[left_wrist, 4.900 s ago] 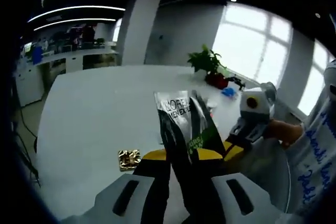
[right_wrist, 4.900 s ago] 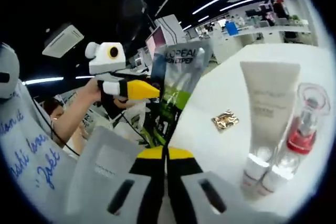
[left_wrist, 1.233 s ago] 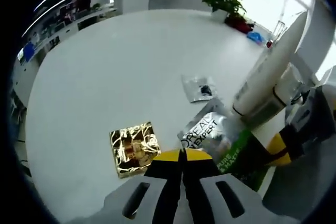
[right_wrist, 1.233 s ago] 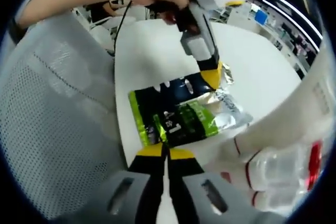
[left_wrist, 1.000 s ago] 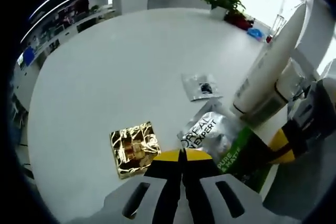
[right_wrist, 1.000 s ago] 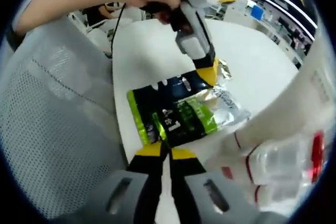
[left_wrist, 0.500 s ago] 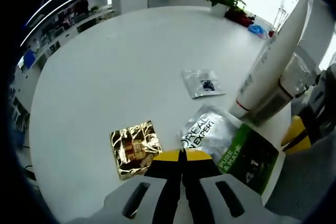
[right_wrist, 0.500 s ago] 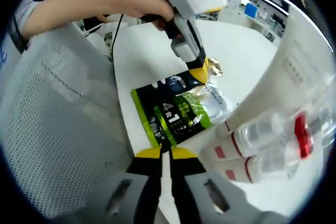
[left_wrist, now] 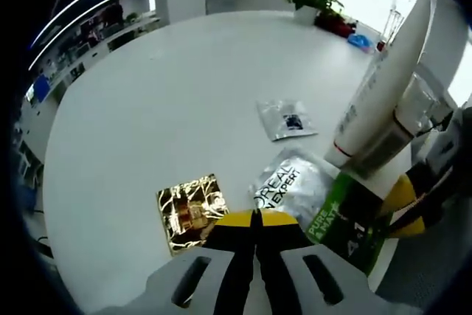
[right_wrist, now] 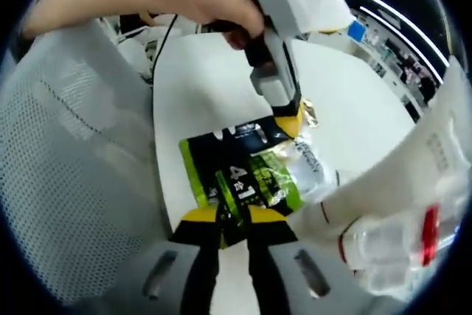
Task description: Arrange the skincare products in the storage area until every visible bottle or jar stands upright without overlapping.
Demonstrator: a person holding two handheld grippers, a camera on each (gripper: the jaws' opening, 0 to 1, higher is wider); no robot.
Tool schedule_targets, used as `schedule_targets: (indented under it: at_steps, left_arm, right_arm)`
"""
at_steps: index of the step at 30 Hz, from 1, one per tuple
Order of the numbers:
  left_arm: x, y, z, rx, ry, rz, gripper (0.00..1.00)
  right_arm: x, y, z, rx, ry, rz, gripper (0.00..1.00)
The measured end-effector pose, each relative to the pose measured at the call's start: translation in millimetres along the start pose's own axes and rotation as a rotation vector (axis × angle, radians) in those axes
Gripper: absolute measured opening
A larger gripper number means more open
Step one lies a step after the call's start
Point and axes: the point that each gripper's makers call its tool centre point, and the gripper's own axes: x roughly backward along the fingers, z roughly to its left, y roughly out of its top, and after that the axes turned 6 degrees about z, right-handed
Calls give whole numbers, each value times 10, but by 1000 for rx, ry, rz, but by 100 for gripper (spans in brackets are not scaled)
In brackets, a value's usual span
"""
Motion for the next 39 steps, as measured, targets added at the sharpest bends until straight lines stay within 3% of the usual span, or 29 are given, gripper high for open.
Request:
schedule_targets:
  at_steps: [12,19,22,27,30,34,37,39]
  left_arm:
    - [3,65,91,-6,42,-37,0]
    - [116,158,206,-80,126,-68,12]
    - [212,284,249,-120,165,-114,21]
    - [242,363,29,-181,92,-133,17]
    - [174,296,-200,-215,-12,-90,18]
    - [54,133,-213,-268,2,9,20]
    - [-25,72,-214,-285,5,36,20]
    - [-14,97,-224,-270,-4,21,19]
  right_arm:
    - [-87,17,40,3,8,34,9]
    - [-94,18,-5,6,-9,43,11]
    - [-94,16,-5,3,-8,44,11]
    - [-98,20,-25,2,-13,43,12]
    - [-103,22,-40,-5,-19,43,11]
    - [-103,25,-37,9,-34,47,11]
    - [-104,29,-28,27,-40,52,10]
    - [-107,32,-31,26,-39,49,10]
